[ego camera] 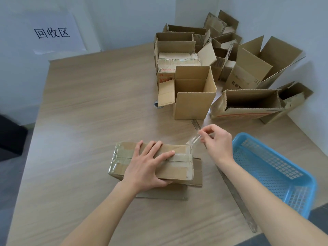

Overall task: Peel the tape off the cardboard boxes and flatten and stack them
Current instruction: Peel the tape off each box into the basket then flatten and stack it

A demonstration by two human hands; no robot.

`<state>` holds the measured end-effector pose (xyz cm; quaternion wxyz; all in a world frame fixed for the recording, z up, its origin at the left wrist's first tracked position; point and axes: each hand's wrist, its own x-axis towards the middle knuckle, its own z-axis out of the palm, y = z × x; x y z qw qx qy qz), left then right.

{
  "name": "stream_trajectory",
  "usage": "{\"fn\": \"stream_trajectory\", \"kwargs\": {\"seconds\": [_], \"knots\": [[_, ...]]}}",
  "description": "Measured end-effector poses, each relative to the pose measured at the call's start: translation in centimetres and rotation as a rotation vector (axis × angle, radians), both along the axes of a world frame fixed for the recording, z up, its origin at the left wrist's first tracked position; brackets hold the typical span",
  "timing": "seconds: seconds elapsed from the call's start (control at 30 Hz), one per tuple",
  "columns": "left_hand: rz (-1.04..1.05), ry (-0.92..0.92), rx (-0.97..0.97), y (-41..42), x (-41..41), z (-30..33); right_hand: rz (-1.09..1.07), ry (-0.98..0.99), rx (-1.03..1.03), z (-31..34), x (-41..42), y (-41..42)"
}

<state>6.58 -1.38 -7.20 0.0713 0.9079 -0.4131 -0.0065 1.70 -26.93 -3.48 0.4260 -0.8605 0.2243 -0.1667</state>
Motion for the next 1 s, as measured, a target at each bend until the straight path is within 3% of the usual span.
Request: {"fn": "stream_trajectory", "kwargs": {"seconds": [0.07,0.23,0.37,0.6,0.7,0.73,0.87,1.0], "knots": [[-0.005,-0.006,0.004,0.0,0.1,0.0,0.039,0.021,-0.093,0.1,0.7,-0.1],[0.01,0.004,0.018,-0.2,0.0,0.1,0.443,0.117,-0.167,-0.9,0.1,1.0],[0.013,0.003,0.006,-0.2,0.1,0.0,0.54,0.257,-0.232,-2.0,-0.6,0.3],[0.015,0.01,0.022,-0.2,0.0,0.2,0.336,0.315,-0.025,-1.7,1.4,0.4],[0.021,0.02,0.025,-0.3,-0.1,0.3,-0.154,0.163,0.184,-0.7,1.3,-1.8],[0.025,0.019,0.023,-0.3,0.0,0.4,-0.206,0.116,0.17,-0.5,1.0,-2.9],[0.03,0.018,0.035,-0.3,0.3,0.4,0.035,0.146,-0.109,0.3,-1.3,-5.2],[0.05,0.012,0.011,-0.8,-0.1,0.3,-0.107,0.191,-0.204,-0.5,-4.9,-7.5]]}}
